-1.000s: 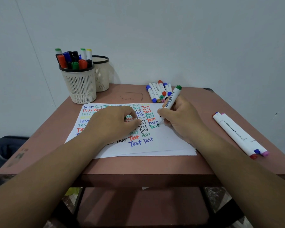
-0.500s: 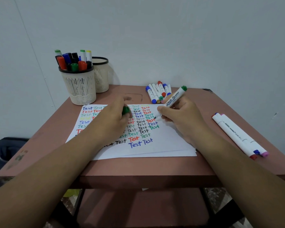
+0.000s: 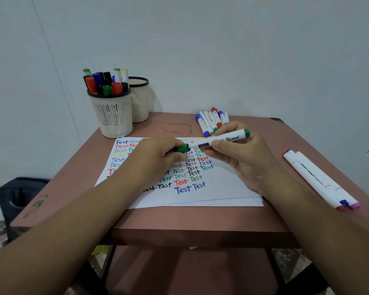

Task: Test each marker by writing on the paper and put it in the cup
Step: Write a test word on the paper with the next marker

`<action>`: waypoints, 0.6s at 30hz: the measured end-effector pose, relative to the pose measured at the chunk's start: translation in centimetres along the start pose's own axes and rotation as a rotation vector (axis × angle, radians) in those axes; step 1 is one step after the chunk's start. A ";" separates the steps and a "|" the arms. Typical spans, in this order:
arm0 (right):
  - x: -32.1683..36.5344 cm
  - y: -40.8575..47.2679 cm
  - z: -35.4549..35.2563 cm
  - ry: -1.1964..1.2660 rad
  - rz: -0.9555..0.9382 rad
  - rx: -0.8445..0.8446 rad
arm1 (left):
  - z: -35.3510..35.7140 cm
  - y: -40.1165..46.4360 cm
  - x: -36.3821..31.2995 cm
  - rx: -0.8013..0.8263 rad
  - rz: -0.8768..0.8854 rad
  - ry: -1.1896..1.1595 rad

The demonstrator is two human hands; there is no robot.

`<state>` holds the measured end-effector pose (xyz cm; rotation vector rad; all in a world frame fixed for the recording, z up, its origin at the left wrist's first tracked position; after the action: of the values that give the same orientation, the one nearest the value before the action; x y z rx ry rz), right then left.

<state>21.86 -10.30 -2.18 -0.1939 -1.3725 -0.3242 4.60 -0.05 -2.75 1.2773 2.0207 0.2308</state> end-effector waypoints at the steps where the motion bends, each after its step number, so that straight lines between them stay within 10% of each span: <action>1: 0.0 0.0 0.1 -0.026 -0.005 -0.001 | 0.0 0.0 -0.1 0.006 0.005 -0.006; 18: -0.3 -0.4 1.0 -0.173 0.010 -0.024 | 0.0 0.1 -1.6 0.052 0.113 0.133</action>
<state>20.78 -10.34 -2.34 -0.2528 -1.5385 -0.3217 5.09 -1.31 -1.96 1.4446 2.0801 0.3260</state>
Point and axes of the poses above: each hand's wrist, its own y-axis towards the middle knuckle, its own z-axis out of the palm, x = y × z, the point moved 6 cm from there along y, towards the middle knuckle, and after that the axes turned 11 degrees about z, right-handed, at the moved point
